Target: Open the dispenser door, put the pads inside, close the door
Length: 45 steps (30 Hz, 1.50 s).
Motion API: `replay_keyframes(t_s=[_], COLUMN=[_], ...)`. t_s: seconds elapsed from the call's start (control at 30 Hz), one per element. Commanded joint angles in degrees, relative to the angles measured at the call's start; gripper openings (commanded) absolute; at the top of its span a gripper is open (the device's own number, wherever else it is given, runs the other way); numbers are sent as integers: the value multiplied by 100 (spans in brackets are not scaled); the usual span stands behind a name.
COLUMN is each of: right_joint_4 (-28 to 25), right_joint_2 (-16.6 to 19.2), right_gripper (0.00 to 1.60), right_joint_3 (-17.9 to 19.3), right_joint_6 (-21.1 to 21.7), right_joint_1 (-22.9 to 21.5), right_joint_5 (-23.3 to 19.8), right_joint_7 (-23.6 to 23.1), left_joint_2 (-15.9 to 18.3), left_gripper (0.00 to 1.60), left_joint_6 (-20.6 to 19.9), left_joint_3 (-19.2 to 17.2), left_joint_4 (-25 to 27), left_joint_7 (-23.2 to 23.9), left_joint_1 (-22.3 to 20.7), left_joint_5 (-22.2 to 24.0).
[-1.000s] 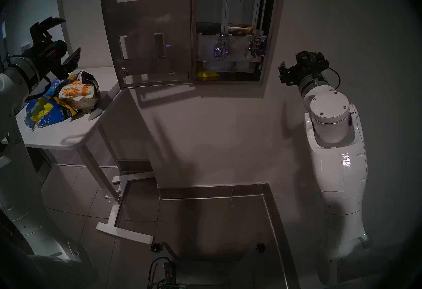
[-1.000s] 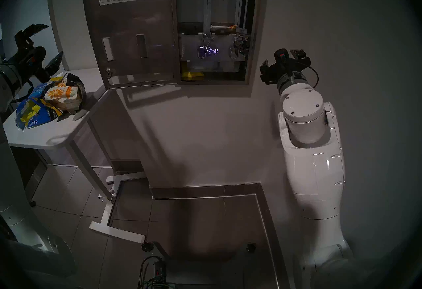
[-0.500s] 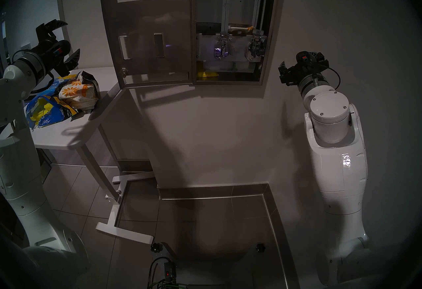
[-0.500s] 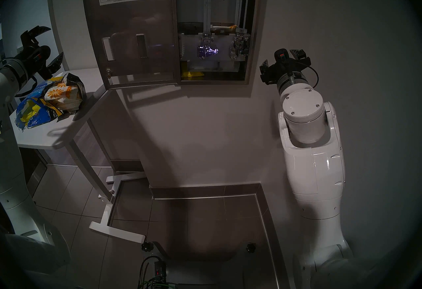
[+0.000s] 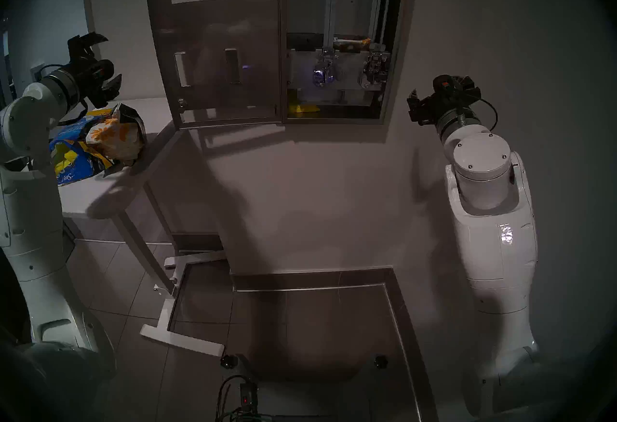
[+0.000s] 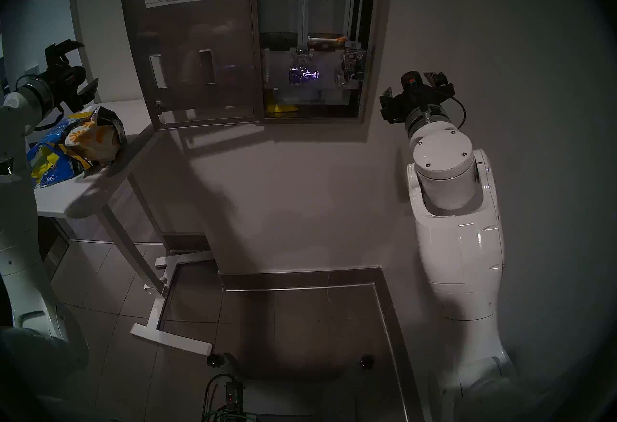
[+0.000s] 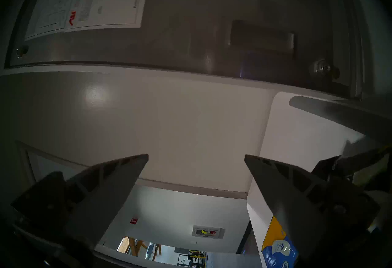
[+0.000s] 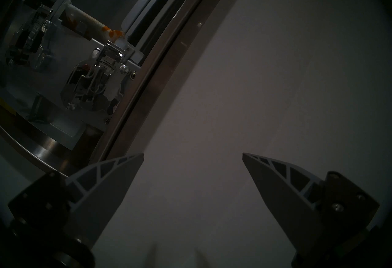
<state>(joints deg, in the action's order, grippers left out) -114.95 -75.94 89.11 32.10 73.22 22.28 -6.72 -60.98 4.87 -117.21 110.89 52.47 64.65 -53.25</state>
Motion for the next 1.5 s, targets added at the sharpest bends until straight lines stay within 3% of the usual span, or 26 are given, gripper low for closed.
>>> replay_keyframes(t_s=[0.0, 0.03, 0.07, 0.1, 0.13, 0.43, 0.57, 0.83, 1.17, 1.47], right_joint_4=[-170, -170, -170, -170, -170, -171, -168, -168, -170, -172], right_joint_2=[0, 0, 0, 0, -1, -1, 0, 0, -1, -2], right_gripper=[160, 160, 160, 160, 160, 160, 160, 160, 160, 160], right_joint_3=[9, 9, 9, 9, 9, 9, 9, 9, 9, 9], right_joint_6=[-63, -63, -64, -64, -64, -64, -62, -61, -64, -66], right_joint_1=[-153, -153, -153, -153, -153, -153, -153, -152, -153, -153], right_joint_5=[9, 9, 9, 9, 9, 9, 9, 9, 9, 9], right_joint_7=[35, 35, 35, 35, 36, 36, 34, 34, 36, 37], left_joint_2=[201, 190, 207, 207, 158, 154, 110, 178, 154, 117], left_gripper=[160, 160, 114, 114, 0, 0, 0, 0, 0, 0], left_joint_6=[-82, -116, -151, -151, -162, -477, -838, -1346, -2088, -2140], left_joint_3=[171, 204, 230, 230, 274, 335, 200, -56, -426, -591], left_joint_4=[-88, -107, -106, -106, -165, -434, -766, -1167, -1734, -1987], left_joint_7=[-209, -216, -241, -241, -215, -240, -138, -23, 473, 785], left_joint_1=[-670, -702, -691, -691, -807, -1071, -1376, -1592, -1946, -2133], left_joint_5=[2, 23, 38, 38, 5, 137, 359, 776, 1476, 1797])
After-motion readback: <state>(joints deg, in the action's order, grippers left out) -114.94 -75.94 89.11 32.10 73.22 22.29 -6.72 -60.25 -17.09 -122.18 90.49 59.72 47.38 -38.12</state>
